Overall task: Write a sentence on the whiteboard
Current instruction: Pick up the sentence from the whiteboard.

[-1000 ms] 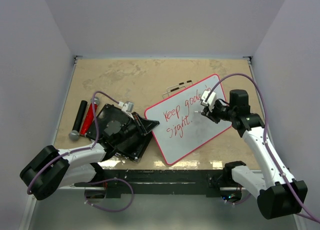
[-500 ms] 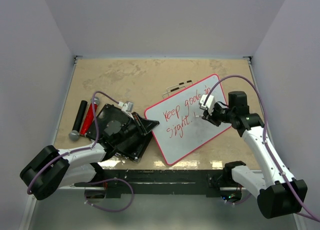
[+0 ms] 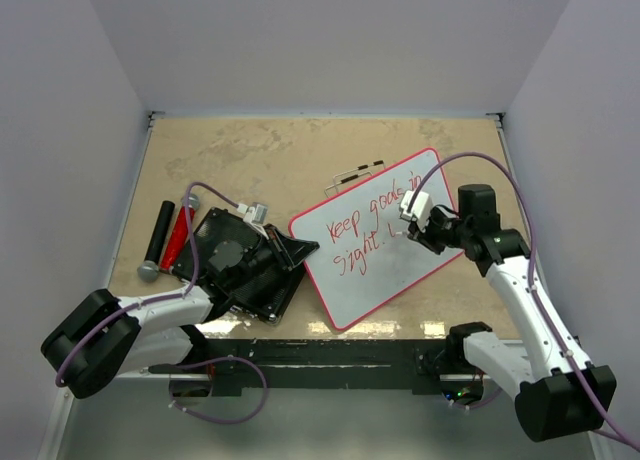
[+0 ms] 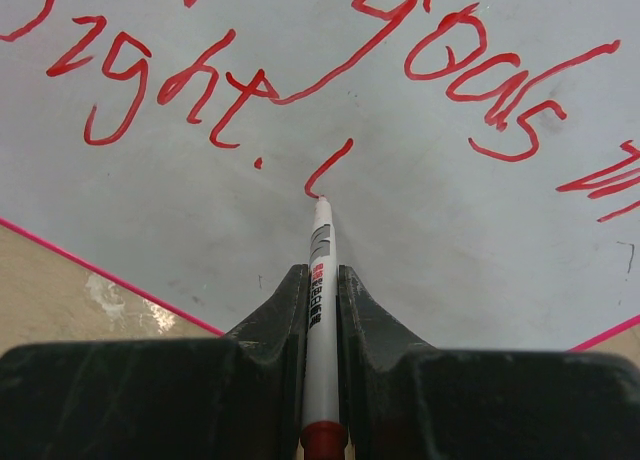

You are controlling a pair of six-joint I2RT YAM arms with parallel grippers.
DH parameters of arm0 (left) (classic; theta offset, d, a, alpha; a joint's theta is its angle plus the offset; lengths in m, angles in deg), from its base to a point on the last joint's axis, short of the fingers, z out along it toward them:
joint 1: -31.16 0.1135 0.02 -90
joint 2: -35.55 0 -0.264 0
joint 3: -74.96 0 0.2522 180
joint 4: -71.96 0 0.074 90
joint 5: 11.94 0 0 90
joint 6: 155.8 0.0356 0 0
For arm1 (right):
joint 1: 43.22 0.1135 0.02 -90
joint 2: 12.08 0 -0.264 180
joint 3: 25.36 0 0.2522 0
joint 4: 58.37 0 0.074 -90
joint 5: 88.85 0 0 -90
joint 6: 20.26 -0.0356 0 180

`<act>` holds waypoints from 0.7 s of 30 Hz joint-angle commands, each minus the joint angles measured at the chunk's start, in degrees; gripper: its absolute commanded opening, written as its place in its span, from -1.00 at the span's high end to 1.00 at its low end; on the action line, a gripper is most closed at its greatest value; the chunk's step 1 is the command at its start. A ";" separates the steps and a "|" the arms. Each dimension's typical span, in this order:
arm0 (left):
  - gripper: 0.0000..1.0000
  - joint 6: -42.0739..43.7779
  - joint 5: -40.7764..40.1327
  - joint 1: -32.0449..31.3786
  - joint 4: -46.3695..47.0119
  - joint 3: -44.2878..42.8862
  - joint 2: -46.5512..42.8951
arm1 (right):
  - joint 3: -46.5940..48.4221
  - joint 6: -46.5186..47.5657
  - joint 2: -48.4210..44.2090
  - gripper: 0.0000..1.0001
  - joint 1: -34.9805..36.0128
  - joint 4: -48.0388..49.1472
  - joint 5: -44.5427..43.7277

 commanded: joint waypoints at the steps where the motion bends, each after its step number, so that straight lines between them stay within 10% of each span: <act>1: 1.00 6.17 1.65 -0.54 -5.01 0.14 1.41 | 0.42 -2.42 -2.18 1.00 0.26 3.67 -0.29; 21: 1.00 6.08 1.92 -0.54 -4.40 0.23 1.59 | 0.07 -5.15 -0.08 1.00 0.26 5.09 -4.77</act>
